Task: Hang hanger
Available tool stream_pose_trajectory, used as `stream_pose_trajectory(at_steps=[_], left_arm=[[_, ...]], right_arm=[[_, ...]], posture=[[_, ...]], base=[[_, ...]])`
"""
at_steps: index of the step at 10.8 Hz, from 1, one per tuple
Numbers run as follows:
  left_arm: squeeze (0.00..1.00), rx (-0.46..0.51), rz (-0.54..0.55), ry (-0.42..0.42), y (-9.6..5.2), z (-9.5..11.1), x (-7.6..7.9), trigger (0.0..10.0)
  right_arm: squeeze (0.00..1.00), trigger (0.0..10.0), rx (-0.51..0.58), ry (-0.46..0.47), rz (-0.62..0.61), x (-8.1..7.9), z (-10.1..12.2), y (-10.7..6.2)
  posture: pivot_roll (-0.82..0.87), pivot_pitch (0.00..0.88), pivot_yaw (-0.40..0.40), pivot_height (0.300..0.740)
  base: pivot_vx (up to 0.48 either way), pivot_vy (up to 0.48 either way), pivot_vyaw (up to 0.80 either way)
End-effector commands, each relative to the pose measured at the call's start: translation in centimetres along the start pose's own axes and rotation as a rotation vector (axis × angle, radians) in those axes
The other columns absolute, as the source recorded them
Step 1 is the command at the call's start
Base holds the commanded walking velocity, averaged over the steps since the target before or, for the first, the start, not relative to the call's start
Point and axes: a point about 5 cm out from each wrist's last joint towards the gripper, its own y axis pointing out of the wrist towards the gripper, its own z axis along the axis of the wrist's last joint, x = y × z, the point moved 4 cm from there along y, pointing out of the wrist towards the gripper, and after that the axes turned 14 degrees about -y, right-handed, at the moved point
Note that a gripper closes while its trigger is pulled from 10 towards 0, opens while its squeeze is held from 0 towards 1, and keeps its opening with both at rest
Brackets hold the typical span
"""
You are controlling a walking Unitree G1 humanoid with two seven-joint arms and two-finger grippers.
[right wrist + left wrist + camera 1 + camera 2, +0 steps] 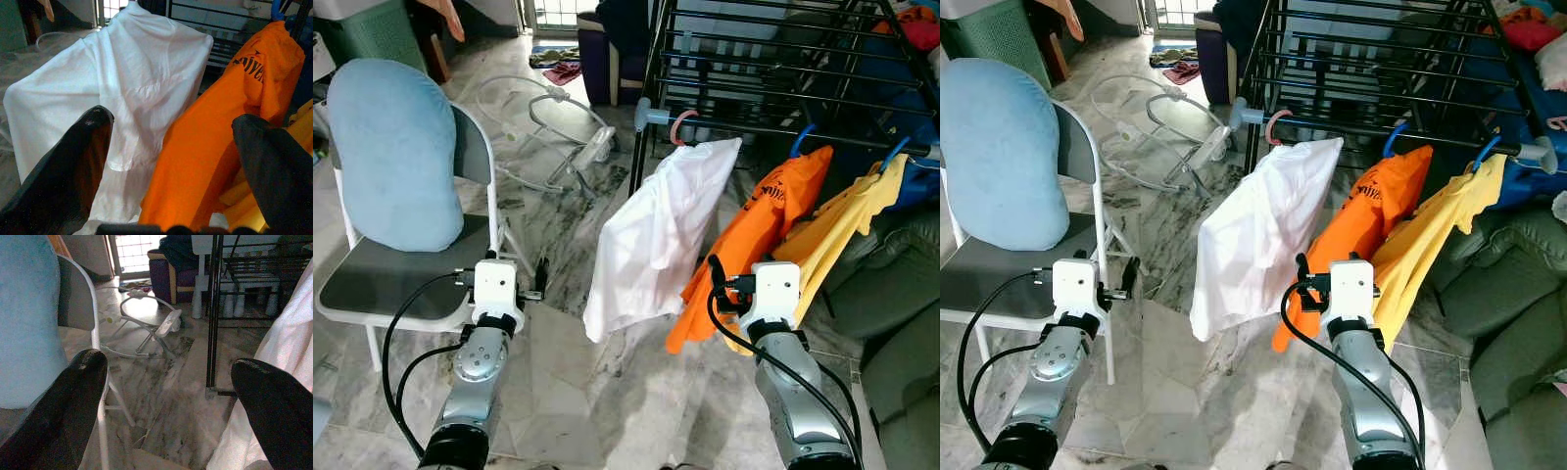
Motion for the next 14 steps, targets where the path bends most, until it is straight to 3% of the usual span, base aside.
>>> stream_pose_trajectory(at_steps=[1,5,8,9,10,11,14], left_arm=[[0.0,-0.326,-0.104,-0.317,1.8,-4.4,2.2,10.0],[0.0,-0.254,-0.159,-0.275,2.9,-2.4,3.6,10.0],[0.0,-0.254,-0.141,-0.272,2.9,-2.5,2.4,10.0],[0.0,-0.142,-0.077,-0.258,3.4,-0.4,0.9,10.0],[0.0,-0.085,-0.079,-0.251,3.7,0.9,0.9,10.0],[0.0,0.045,-0.118,-0.196,4.5,4.2,1.5,10.0],[0.0,0.246,-0.033,-0.127,5.9,9.7,0.3,10.0]], right_arm=[[0.0,10.0,-0.284,0.095,-0.185,2.5,-6.2,-0.4],[0.0,10.0,-0.238,0.061,-0.207,2.3,-5.0,1.0],[0.0,10.0,-0.186,-0.013,-0.209,2.4,-4.6,1.2],[0.0,10.0,-0.067,-0.081,-0.161,2.3,-1.9,1.7],[0.0,10.0,-0.026,-0.104,-0.152,2.4,-1.0,1.8],[0.0,10.0,0.051,-0.135,-0.147,2.8,1.0,2.0],[0.0,10.0,0.162,-0.13,-0.154,3.0,4.5,2.8]], posture=[[-0.13,0.062,0.001,0.74],[-0.09,0.1,0.057,0.74],[-0.07,0.104,0.047,0.74],[-0.07,0.103,0.031,0.74],[-0.07,0.104,0.02,0.74],[-0.06,0.106,0.006,0.74],[-0.05,0.109,-0.001,0.74]], base=[[0.0,0.0,0.0],[0.0,0.0,0.0],[0.0,0.0,0.0],[0.0,0.0,0.0],[0.0,0.0,0.0],[0.0,0.0,0.0],[0.0,0.0,0.0]])
